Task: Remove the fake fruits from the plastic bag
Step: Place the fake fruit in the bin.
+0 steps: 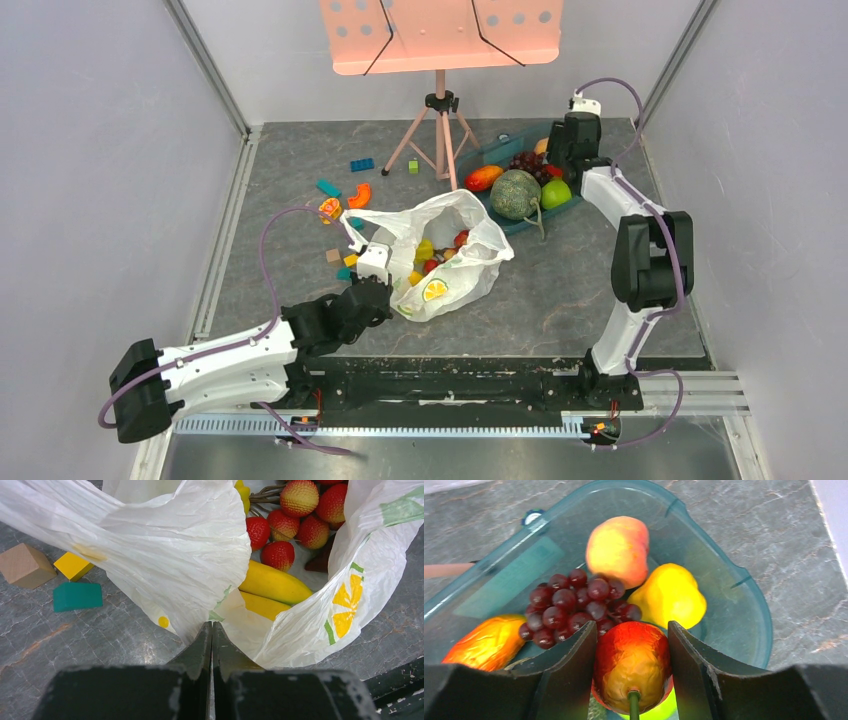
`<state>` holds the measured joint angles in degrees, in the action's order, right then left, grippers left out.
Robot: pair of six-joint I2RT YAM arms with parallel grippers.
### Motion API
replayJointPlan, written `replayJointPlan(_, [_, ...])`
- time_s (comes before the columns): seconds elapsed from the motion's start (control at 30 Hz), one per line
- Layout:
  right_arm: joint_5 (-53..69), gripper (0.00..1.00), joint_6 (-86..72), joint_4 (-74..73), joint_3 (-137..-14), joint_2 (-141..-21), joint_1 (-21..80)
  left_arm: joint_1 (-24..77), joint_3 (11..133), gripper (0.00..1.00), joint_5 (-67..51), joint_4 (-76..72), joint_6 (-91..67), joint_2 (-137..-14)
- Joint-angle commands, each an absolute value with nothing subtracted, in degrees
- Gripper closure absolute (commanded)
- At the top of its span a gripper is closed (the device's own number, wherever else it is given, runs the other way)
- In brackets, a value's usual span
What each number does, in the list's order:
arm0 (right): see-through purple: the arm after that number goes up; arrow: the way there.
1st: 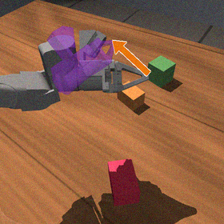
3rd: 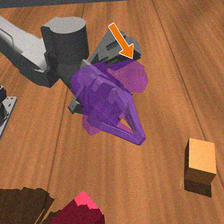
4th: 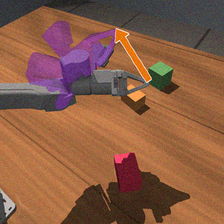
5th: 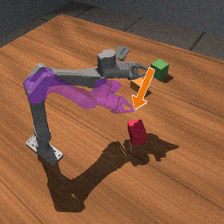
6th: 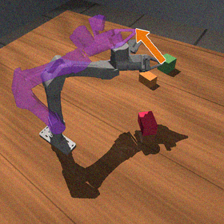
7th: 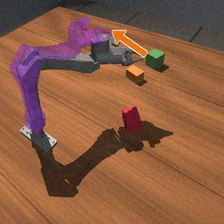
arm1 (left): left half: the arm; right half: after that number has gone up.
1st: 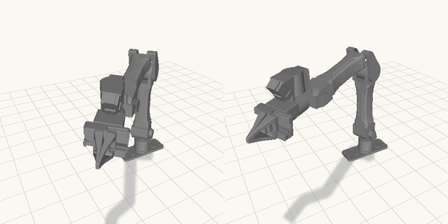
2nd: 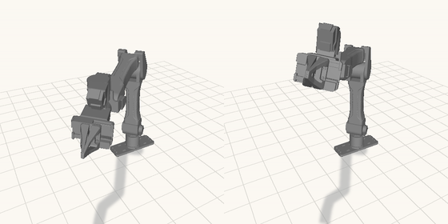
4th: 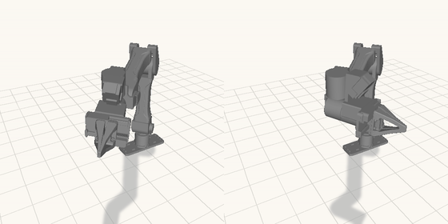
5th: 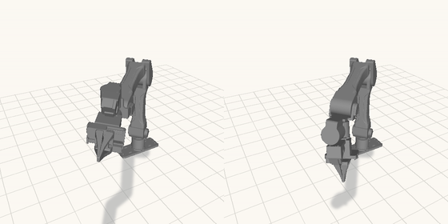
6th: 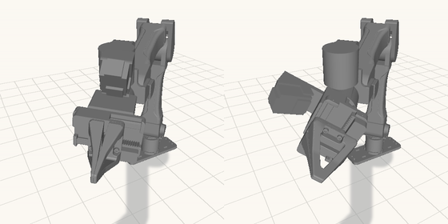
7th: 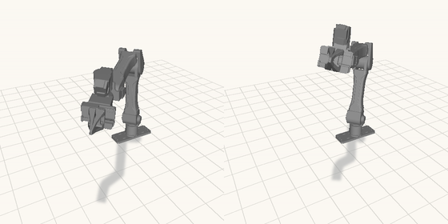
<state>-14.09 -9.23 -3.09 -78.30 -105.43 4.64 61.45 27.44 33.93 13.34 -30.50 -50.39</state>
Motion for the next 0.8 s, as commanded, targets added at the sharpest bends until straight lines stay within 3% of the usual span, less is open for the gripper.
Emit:
replayJointPlan(0.0, [-18.54, 0.62, -7.67, -3.68, -81.44, -107.31, 3.45, 61.03, 27.59, 0.97, 35.05, 11.34, -30.23, -50.13])
replayJointPlan(0.77, [-21.59, 0.57, -6.76, -7.18, -86.13, -115.56, 0.35, 61.01, 28.18, 0.98, 34.55, 12.21, -30.94, -50.74])
